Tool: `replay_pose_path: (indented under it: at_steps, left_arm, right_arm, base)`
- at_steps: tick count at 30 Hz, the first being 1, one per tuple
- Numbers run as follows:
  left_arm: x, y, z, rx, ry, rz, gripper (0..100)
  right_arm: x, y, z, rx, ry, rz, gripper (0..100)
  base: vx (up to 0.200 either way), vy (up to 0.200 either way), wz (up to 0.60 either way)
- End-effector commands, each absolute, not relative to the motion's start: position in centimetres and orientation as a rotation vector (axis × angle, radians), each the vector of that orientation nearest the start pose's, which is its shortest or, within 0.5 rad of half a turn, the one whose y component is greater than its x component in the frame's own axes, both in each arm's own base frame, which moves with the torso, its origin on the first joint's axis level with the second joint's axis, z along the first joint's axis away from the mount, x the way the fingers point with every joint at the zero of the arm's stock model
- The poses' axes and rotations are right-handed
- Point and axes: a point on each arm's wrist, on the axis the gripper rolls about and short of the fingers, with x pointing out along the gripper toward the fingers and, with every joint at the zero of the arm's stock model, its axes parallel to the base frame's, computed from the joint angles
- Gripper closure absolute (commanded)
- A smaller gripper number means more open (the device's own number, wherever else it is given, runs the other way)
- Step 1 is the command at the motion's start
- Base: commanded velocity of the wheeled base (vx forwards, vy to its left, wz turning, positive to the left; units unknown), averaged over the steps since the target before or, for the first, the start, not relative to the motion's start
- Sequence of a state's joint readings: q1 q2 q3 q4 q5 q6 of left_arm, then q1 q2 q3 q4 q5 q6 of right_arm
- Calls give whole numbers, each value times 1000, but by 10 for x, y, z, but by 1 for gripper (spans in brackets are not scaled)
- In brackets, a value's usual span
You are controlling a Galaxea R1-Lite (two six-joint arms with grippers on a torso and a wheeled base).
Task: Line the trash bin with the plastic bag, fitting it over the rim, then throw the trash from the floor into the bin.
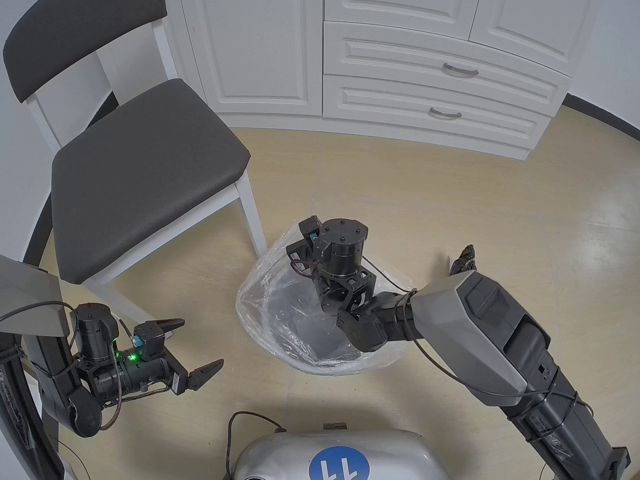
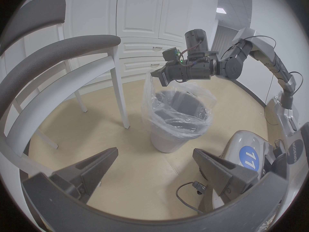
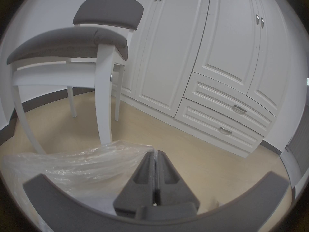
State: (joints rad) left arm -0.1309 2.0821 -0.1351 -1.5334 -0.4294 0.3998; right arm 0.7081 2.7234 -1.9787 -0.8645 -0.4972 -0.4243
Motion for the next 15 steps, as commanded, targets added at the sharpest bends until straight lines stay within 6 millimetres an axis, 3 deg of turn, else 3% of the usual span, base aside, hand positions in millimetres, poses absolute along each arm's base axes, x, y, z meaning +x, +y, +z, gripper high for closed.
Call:
replay_pose_path:
  at_steps: [1, 4, 5, 12, 15]
  left_arm:
    - [241, -42, 30, 322, 301, -631, 0]
    - [243, -42, 30, 322, 298, -629, 0]
    - [243, -42, 30, 322, 295, -627, 0]
    - [244, -43, 31, 321, 291, -629, 0]
    - [244, -44, 32, 320, 288, -634, 0]
  right_arm:
    - [430, 354, 50, -358, -137, 185, 100]
    - [430, 352, 56, -328, -183, 171, 100]
    - [430, 352, 58, -323, -197, 167, 0]
    - [426, 353, 79, -302, -235, 164, 0]
    - [413, 346, 93, -366, -183, 181, 0]
  base:
    - [0, 0, 0]
    - [0, 0, 0]
    - [0, 0, 0]
    - [0, 0, 0]
    - [0, 0, 0]
